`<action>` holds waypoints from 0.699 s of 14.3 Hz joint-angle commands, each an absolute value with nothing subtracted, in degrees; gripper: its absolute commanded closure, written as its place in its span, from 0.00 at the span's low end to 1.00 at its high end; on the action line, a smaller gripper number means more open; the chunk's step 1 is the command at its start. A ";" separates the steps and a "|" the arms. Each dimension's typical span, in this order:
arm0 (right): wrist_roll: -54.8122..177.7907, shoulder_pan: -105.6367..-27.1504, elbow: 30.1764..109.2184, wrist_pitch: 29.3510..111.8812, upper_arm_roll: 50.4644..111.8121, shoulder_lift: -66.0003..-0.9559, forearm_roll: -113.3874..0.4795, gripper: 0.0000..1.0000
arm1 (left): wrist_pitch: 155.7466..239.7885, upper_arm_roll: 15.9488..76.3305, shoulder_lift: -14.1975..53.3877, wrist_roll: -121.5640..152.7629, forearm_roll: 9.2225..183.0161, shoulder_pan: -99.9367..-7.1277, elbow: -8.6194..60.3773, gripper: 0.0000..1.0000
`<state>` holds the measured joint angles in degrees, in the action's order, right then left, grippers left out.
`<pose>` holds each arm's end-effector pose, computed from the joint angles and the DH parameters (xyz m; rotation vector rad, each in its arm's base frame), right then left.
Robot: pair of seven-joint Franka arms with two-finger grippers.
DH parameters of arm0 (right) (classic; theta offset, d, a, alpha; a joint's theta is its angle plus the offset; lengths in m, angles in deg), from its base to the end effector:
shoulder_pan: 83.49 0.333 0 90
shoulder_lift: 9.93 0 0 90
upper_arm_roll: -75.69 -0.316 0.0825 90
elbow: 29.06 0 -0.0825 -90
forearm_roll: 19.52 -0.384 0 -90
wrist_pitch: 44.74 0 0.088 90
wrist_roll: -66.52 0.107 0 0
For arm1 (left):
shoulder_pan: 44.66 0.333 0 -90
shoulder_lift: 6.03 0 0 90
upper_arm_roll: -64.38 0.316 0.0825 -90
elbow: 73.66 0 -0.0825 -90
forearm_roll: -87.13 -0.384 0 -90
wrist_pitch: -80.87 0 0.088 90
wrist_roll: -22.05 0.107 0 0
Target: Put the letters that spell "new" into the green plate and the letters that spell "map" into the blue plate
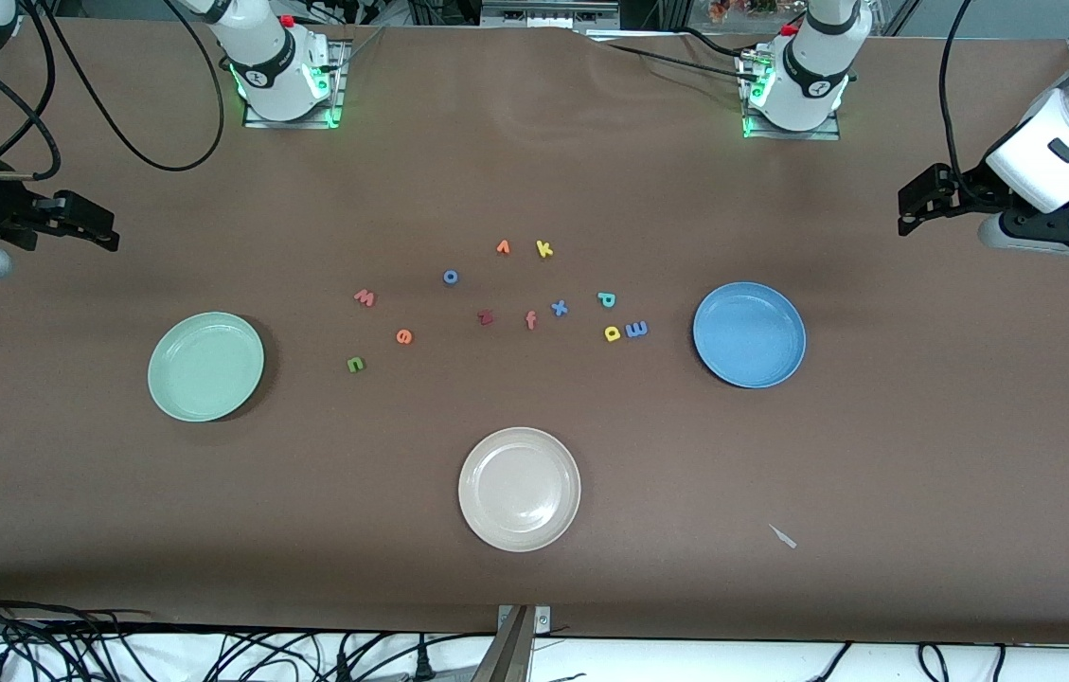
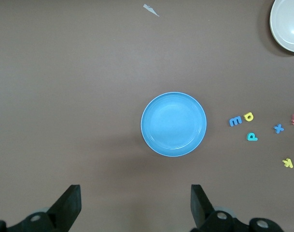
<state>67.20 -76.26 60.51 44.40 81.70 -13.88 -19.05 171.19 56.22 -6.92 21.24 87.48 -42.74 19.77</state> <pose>0.5717 0.0133 0.5881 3.1226 0.0150 -0.1184 0.5453 -0.0609 0.6052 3.1360 -0.1484 -0.0613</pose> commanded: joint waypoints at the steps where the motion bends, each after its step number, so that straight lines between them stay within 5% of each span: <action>1: 68.10 -76.11 61.64 44.73 81.40 -12.74 -18.29 0.00 | 169.73 56.64 -6.11 21.87 87.57 -42.99 17.75 0.00; 10: 68.10 -76.02 62.17 44.82 81.40 -12.74 -18.29 0.00 | 169.73 56.64 -6.03 21.87 87.57 -42.99 17.75 0.00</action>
<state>67.20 -76.25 60.67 44.41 81.69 -13.88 -19.05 171.07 56.22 -6.88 21.24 87.48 -42.74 19.76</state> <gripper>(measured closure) 0.000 0.000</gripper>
